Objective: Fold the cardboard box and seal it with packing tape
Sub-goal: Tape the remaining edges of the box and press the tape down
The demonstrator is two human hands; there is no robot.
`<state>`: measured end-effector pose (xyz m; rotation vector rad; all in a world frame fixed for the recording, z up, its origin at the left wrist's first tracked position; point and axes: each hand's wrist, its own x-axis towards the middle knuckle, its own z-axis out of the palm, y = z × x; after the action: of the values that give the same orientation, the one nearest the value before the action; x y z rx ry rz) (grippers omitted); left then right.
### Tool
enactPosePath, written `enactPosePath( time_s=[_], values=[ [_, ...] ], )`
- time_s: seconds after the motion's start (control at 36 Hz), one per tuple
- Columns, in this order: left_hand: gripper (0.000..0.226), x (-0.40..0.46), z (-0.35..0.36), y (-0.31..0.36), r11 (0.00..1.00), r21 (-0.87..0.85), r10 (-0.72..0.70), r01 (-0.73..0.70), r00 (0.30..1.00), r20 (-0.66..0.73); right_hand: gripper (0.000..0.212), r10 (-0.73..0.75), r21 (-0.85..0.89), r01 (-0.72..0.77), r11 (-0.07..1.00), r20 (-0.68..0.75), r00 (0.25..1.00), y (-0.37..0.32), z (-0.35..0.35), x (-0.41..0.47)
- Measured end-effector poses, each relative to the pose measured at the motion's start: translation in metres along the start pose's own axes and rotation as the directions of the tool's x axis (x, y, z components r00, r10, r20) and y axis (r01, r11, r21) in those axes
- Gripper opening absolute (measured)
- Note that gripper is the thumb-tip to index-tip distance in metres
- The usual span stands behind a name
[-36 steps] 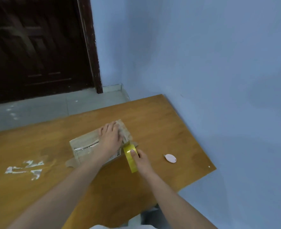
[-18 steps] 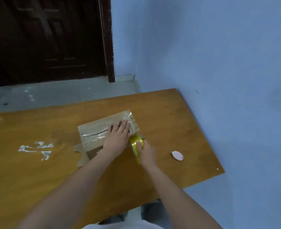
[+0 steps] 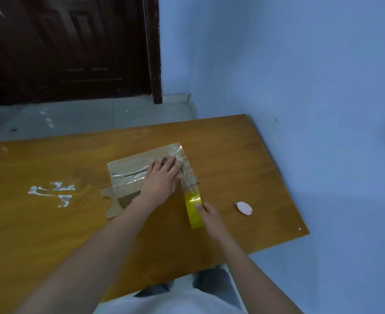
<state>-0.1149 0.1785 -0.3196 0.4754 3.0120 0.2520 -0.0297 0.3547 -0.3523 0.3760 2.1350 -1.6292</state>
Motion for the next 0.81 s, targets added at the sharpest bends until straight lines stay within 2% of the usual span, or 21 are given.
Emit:
enactPosePath(
  time_s=[0.08,0.22,0.33,0.44,0.53,0.64,0.72,0.81],
  values=[
    [0.046,-0.001,-0.001,0.000,1.000,0.015,0.013,-0.013,1.000,0.009,0.015,-0.050,-0.010,0.050,0.999,0.011,0.999,0.005,-0.010,-0.011],
    [0.047,-0.002,0.001,0.001,0.999,0.040,0.005,-0.007,0.999,0.031,0.016,-0.099,-0.120,0.091,0.989,-0.065,0.993,0.002,-0.011,-0.012],
    [0.047,-0.003,0.001,0.002,0.999,0.042,0.007,-0.008,0.999,0.040,0.031,-0.106,-0.258,0.075,0.963,-0.109,0.988,-0.010,-0.007,-0.008],
    [0.047,-0.003,0.001,0.000,1.000,0.018,0.007,-0.008,0.999,0.053,0.047,-0.036,-0.430,-0.034,0.902,-0.154,0.987,-0.014,-0.003,-0.004],
    [0.047,-0.004,0.001,0.001,1.000,0.011,0.015,-0.016,0.999,0.052,0.052,0.058,-0.429,-0.139,0.893,-0.197,0.979,-0.009,-0.002,-0.003],
    [0.047,-0.005,0.001,0.002,1.000,-0.006,0.010,-0.010,0.999,0.041,0.049,0.125,-0.438,-0.202,0.876,-0.198,0.972,-0.013,-0.002,0.001],
    [0.042,-0.004,-0.001,0.007,0.997,-0.079,-0.026,0.023,0.999,-0.028,0.049,0.155,-0.460,-0.224,0.859,-0.183,0.971,-0.019,-0.002,0.004],
    [0.024,-0.004,-0.004,0.017,0.974,-0.224,-0.092,0.042,0.972,-0.216,0.050,0.160,-0.445,-0.224,0.867,-0.177,0.971,-0.019,-0.004,0.006]
  ],
)
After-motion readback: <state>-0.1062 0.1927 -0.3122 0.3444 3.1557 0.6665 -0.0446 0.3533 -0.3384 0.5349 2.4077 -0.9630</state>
